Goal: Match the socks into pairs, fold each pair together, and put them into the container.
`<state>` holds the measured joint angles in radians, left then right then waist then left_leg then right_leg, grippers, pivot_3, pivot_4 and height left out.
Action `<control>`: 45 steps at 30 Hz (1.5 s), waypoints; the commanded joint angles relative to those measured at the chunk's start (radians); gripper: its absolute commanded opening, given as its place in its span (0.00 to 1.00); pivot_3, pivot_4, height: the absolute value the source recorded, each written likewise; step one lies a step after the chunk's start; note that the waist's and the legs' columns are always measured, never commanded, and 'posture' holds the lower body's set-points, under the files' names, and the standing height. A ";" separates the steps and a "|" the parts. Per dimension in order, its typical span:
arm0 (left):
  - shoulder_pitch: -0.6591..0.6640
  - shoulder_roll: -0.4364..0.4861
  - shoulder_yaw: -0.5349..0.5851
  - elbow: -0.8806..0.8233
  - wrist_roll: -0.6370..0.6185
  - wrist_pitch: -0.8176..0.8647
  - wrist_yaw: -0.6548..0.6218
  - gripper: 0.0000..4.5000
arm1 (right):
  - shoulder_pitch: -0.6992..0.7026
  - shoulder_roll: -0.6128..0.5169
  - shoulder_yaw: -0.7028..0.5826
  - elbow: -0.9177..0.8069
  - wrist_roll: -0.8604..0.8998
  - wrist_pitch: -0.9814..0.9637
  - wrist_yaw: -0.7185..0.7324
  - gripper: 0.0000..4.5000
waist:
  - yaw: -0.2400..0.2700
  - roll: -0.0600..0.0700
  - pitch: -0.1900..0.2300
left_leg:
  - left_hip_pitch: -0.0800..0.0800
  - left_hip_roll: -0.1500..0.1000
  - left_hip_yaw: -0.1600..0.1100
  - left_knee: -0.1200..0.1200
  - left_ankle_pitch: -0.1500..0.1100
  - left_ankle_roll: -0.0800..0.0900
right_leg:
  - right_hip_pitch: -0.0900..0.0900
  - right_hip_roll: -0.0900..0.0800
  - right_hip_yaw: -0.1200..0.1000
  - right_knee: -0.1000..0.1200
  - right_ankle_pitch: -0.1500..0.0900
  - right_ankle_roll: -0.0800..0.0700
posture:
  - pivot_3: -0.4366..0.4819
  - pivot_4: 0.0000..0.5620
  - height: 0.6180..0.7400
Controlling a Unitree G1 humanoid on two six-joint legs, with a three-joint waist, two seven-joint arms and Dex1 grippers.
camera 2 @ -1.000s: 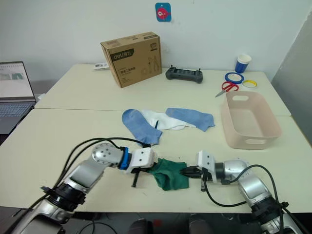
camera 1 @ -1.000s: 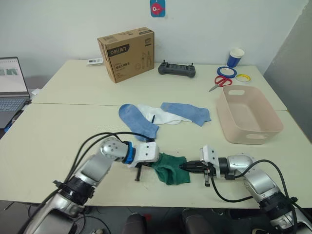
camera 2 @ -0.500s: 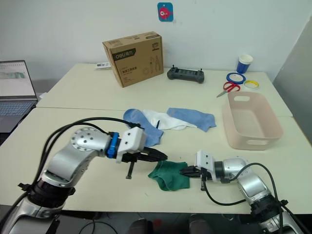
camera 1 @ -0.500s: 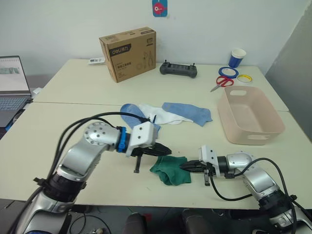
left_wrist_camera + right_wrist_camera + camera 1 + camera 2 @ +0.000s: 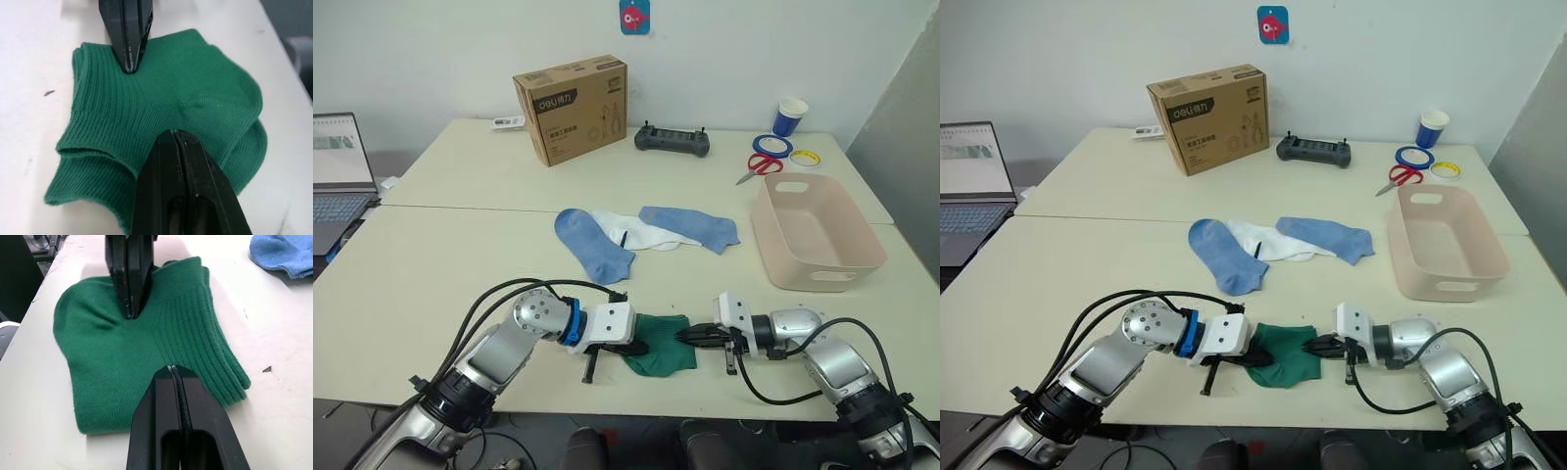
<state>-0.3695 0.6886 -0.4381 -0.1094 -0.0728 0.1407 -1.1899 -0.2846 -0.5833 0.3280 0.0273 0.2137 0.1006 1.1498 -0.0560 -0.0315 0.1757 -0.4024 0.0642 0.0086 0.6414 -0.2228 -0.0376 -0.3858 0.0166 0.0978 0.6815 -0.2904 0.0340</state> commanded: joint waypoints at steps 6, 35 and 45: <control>0.011 -0.025 0.014 0.101 0.009 -0.030 -0.004 0.00 | 0.017 -0.080 -0.201 -0.298 0.286 0.523 -0.088 0.14 | 0.001 0.000 0.000 | 0.001 0.000 0.002 0.000 0.000 0.000 | 0.001 -0.001 0.001 0.000 0.000 0.000 | 0.48 0.27 1.00; 0.037 -0.006 0.020 0.120 0.045 -0.075 0.007 0.00 | -0.125 0.111 -0.399 -0.164 0.856 1.514 -0.694 1.00 | -0.008 0.000 -0.001 | 0.001 0.000 0.002 -0.005 0.000 0.000 | -0.002 -0.001 0.001 -0.002 0.000 0.000 | 0.48 0.27 1.00; 0.013 -0.022 0.017 0.185 0.085 -0.170 0.028 0.00 | -0.157 0.257 -0.429 -0.072 0.896 1.514 -0.823 1.00 | -0.018 0.000 -0.002 | 0.001 0.000 0.002 -0.007 0.000 0.000 | -0.002 -0.001 0.001 -0.002 0.001 0.000 | 0.48 0.27 1.00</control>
<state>-0.3622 0.6612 -0.4066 -0.0004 -0.0613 -0.0308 -1.1924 -0.4404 -0.3340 -0.1130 -0.0419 1.0867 1.6067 0.3714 -0.0737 -0.0314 0.1740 -0.4010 0.0640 0.0099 0.6337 -0.2228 -0.0376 -0.3879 0.0154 0.0990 0.6796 -0.2898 0.0335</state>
